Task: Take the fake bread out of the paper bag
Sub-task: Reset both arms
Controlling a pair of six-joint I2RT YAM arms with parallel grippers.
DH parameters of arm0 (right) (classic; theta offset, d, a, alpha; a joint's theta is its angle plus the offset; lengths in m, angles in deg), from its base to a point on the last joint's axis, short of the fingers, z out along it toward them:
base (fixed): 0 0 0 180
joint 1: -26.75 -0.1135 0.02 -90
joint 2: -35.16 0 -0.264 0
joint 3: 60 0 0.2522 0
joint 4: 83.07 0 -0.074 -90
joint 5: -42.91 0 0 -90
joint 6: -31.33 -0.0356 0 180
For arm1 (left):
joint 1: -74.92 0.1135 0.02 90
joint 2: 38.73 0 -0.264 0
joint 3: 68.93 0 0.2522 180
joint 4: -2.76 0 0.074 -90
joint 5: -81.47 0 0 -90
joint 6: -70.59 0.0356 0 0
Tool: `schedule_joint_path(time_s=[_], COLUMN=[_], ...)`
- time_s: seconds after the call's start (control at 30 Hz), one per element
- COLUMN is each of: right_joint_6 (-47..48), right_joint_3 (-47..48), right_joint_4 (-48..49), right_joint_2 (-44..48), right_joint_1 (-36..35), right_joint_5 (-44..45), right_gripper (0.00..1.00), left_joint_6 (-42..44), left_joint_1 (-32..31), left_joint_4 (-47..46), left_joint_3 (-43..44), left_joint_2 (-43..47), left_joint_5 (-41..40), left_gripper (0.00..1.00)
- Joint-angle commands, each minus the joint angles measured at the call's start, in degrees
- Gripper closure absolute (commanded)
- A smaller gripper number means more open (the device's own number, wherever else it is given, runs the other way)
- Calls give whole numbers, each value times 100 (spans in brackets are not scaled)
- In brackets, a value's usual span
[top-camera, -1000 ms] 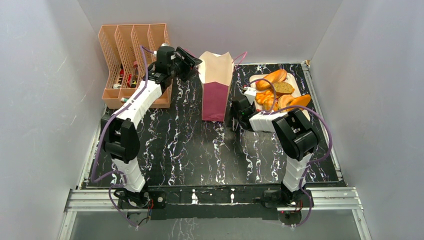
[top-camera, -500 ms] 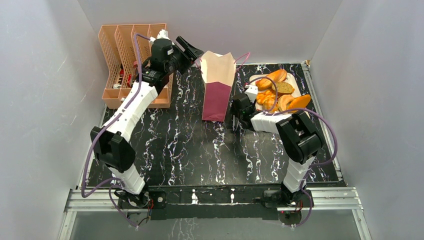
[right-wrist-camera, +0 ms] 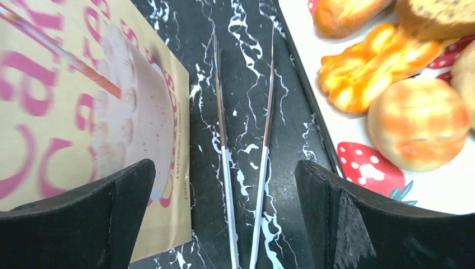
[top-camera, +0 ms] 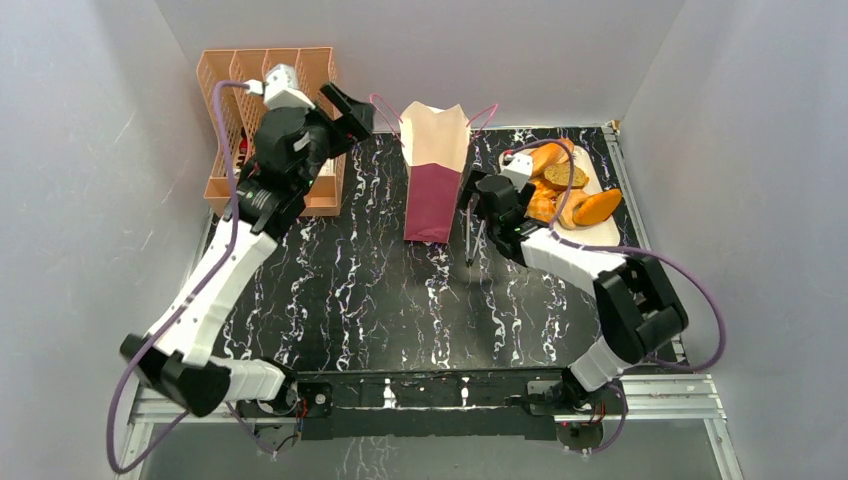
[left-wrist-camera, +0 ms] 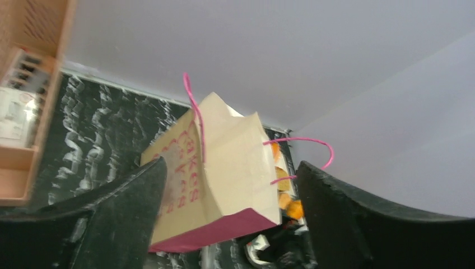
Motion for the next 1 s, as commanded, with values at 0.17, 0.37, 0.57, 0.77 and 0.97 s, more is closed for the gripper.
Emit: schedule_joint_path(time_s=[0.17, 0.37, 0.57, 0.77, 0.97], right_joint_6=[180, 871, 445, -1274, -1688], right_joint_3=[-327, -560, -243, 666, 720], right_joint_4=[-91, 196, -579, -2605, -3050], right_joint_2=[1623, 2369, 2176, 1630, 1619], right_joint_1=[-13, 236, 432, 418, 407], right_joint_5=[1475, 2613, 3362, 4053, 4131], right_gripper=[2, 2, 2, 2, 4], left_joint_6=[1827, 2719, 3010, 3102, 3256], left_joint_1=[-134, -145, -145, -145, -145], left_joint_4=[-992, -1976, -2695, -2859, -3035], left_joint_3=[-1651, -3167, -4249, -4333, -4387], left_joint_2=[1259, 1627, 1617, 1383, 1317], left_joint_5=[-1912, -2995, -2999, -3001, -2972], left_gripper=[2, 2, 2, 2, 2])
